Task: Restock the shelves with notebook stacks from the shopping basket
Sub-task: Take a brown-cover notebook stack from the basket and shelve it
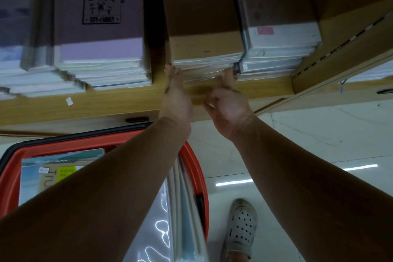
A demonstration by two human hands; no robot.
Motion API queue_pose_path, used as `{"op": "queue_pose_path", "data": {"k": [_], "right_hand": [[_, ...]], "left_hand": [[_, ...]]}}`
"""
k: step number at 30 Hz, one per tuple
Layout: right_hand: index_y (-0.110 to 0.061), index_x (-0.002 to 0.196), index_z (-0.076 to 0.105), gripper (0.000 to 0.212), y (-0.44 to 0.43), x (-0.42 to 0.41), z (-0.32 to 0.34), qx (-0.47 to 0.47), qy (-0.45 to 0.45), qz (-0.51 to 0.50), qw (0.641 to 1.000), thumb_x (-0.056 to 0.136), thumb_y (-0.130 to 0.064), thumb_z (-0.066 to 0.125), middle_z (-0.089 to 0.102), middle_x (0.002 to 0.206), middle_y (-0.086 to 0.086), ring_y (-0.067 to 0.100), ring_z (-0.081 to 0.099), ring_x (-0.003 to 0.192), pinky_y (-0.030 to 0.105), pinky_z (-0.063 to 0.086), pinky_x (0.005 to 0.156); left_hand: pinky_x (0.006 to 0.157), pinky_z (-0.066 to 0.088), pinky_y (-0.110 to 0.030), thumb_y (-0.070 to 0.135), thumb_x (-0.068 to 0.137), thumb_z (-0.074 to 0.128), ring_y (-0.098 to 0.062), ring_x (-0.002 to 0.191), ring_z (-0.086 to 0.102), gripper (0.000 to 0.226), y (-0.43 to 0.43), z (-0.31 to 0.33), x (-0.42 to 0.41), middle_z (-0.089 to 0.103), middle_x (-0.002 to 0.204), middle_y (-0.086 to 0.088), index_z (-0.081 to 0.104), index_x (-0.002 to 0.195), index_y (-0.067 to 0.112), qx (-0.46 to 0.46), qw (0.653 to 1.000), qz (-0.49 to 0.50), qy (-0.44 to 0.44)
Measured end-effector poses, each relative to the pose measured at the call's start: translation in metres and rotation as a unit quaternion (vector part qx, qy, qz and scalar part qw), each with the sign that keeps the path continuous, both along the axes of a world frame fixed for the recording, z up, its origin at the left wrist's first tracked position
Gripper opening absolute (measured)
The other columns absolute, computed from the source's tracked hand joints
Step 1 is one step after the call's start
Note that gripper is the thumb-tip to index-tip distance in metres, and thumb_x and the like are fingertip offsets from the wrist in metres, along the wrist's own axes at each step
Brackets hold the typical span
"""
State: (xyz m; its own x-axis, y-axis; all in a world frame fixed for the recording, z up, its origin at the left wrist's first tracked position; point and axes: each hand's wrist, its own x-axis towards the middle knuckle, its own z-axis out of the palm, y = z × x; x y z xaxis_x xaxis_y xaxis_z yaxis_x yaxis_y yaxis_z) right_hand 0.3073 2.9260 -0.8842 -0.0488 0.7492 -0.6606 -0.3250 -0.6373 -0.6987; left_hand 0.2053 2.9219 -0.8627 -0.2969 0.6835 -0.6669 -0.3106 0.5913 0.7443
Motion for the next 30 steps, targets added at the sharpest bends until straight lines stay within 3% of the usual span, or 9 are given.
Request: {"op": "queue_pose_path", "data": {"k": [2,4,9,17,21,23,27,29,30], "right_hand": [[-0.042,0.155,0.038,0.082,-0.003,0.003,-0.007,0.007,-0.009,-0.020,1.000,0.092,0.010,0.045,0.048,0.152,-0.009,0.017,0.051,0.132,0.045,0.041,0.116],[-0.042,0.156,0.034,0.081,-0.003,0.006,-0.011,0.019,-0.011,-0.030,0.999,0.097,0.012,0.039,0.042,0.161,-0.009,0.019,0.045,0.143,0.047,0.035,0.121],[-0.041,0.161,0.024,0.091,-0.004,0.009,-0.012,0.028,-0.009,-0.015,0.999,0.092,0.016,0.037,0.028,0.169,-0.006,0.022,0.035,0.151,0.049,0.028,0.124],[-0.037,0.164,0.017,0.090,-0.001,0.029,-0.019,0.048,-0.002,0.041,0.998,0.092,0.014,0.036,0.023,0.171,-0.003,0.025,0.030,0.154,0.045,0.029,0.121],[-0.041,0.164,0.012,0.093,0.000,0.036,-0.024,0.061,0.003,0.062,0.996,0.091,0.012,0.035,0.018,0.173,-0.004,0.025,0.028,0.154,0.043,0.031,0.118],[-0.044,0.163,0.012,0.094,0.000,0.034,-0.024,0.061,0.000,0.065,0.996,0.092,0.014,0.034,0.017,0.173,-0.005,0.024,0.029,0.154,0.039,0.034,0.114],[-0.044,0.164,0.009,0.094,-0.002,0.026,-0.016,0.061,-0.013,0.055,0.997,0.094,0.015,0.033,0.015,0.173,-0.006,0.023,0.029,0.154,0.036,0.036,0.111],[-0.042,0.164,0.009,0.092,-0.005,0.020,-0.009,0.058,-0.030,0.043,0.997,0.095,0.014,0.036,0.016,0.173,-0.005,0.023,0.034,0.152,0.036,0.039,0.111],[-0.041,0.164,0.010,0.090,-0.008,0.017,-0.005,0.055,-0.044,0.041,0.997,0.097,0.012,0.039,0.017,0.172,-0.005,0.023,0.034,0.151,0.038,0.039,0.114]], "left_hand": [[0.110,0.027,-0.036,0.048,0.107,0.040,-0.014,0.142,0.038,0.037,0.003,-0.002,-0.012,0.041,0.160,0.007,0.051,0.143,0.045,0.001,0.999,0.021,0.050],[0.103,0.025,-0.032,0.051,0.106,0.040,-0.011,0.135,0.040,0.046,0.010,-0.003,-0.021,0.045,0.157,0.005,0.046,0.150,0.040,0.002,0.997,0.030,0.070],[0.119,0.030,-0.039,0.057,0.104,0.040,-0.020,0.142,0.045,0.059,0.031,-0.010,-0.015,0.054,0.151,0.000,0.045,0.154,0.025,0.032,0.999,0.009,0.026],[0.119,0.035,-0.046,0.062,0.100,0.045,-0.021,0.131,0.055,0.058,0.042,-0.016,-0.007,0.065,0.137,0.001,0.054,0.146,0.027,0.041,0.997,0.053,0.025],[0.090,0.039,-0.024,0.046,0.107,0.043,-0.003,0.112,0.052,0.051,0.044,-0.024,0.000,0.055,0.139,0.011,0.039,0.157,0.035,0.068,0.993,-0.005,0.094],[0.081,0.039,-0.021,0.044,0.108,0.041,-0.002,0.106,0.052,0.051,0.044,-0.027,0.000,0.056,0.133,0.011,0.037,0.158,0.034,0.078,0.989,-0.026,0.125],[0.111,0.042,-0.038,0.052,0.104,0.044,-0.013,0.126,0.054,0.057,0.043,-0.021,-0.011,0.058,0.141,0.009,0.036,0.158,0.037,0.090,0.987,-0.069,0.116],[0.122,0.028,-0.041,0.056,0.100,0.046,-0.018,0.142,0.046,0.063,0.044,-0.015,-0.018,0.051,0.153,0.008,0.034,0.159,0.037,0.079,0.989,-0.085,0.096],[0.123,0.017,-0.034,0.055,0.103,0.046,-0.020,0.149,0.037,0.062,0.043,-0.011,-0.021,0.043,0.160,0.007,0.031,0.160,0.036,0.070,0.990,-0.091,0.087]]}}
